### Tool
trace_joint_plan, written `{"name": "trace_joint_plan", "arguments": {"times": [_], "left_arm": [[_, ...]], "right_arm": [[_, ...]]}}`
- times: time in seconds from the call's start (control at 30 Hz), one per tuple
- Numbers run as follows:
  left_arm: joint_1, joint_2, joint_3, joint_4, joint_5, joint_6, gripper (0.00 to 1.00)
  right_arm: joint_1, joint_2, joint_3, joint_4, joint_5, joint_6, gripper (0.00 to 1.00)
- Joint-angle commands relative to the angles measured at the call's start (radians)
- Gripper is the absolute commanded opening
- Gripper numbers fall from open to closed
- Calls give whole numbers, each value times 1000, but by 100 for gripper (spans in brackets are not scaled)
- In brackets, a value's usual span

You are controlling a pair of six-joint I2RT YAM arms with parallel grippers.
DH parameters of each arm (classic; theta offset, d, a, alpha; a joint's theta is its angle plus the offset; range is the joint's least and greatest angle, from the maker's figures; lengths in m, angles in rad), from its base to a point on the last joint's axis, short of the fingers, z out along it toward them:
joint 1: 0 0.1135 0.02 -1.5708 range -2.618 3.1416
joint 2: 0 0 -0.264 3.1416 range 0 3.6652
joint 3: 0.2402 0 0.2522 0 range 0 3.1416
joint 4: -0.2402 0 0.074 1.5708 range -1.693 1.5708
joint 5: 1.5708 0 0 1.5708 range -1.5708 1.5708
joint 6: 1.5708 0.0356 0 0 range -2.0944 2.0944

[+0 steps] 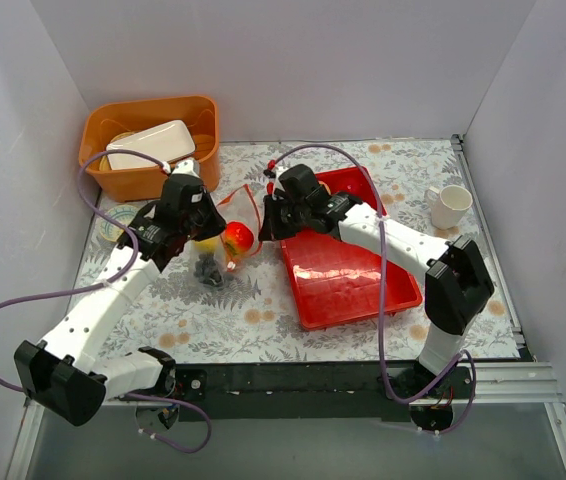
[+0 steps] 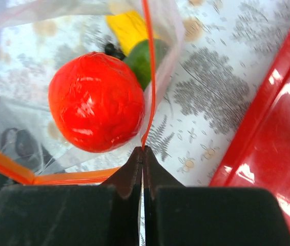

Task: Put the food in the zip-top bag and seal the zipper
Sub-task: Place the fake fruit in the zipper food storage bag.

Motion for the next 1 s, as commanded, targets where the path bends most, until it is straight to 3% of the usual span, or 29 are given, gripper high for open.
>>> {"name": "trace_joint_plan", "arguments": {"times": [0.0, 0.1, 0.2, 0.3, 0.33, 0.4, 0.47, 0.63, 0.73, 0.97], "left_arm": [[54, -24, 121, -72, -145, -7, 0], [110, -29, 198, -109, -184, 24, 0], [139, -4, 351, -172, -227, 68, 0], [154, 48, 445, -252, -265, 108, 0], [157, 63, 453, -267, -273, 107, 0], [165, 73, 426, -276, -271, 118, 0], [168, 56, 361, -272, -261, 122, 0], [171, 14, 309, -280, -305, 119, 0], [173, 13, 336, -303, -342, 133, 0], [173, 16, 425, -319, -264, 153, 0]], "right_arm": [[16, -34, 140, 38, -76, -50, 1], [32, -37, 197, 23, -63, -81, 1], [46, -66, 194, 76, -38, -99, 8], [46, 15, 356, -63, -14, -124, 8], [46, 67, 402, -155, -6, -128, 2], [48, 79, 441, -169, -22, -133, 1], [48, 59, 386, -103, -77, -131, 8], [46, 87, 393, -128, -84, -127, 9], [46, 142, 441, -157, -147, -128, 11], [46, 228, 447, -151, -234, -99, 11]]}}
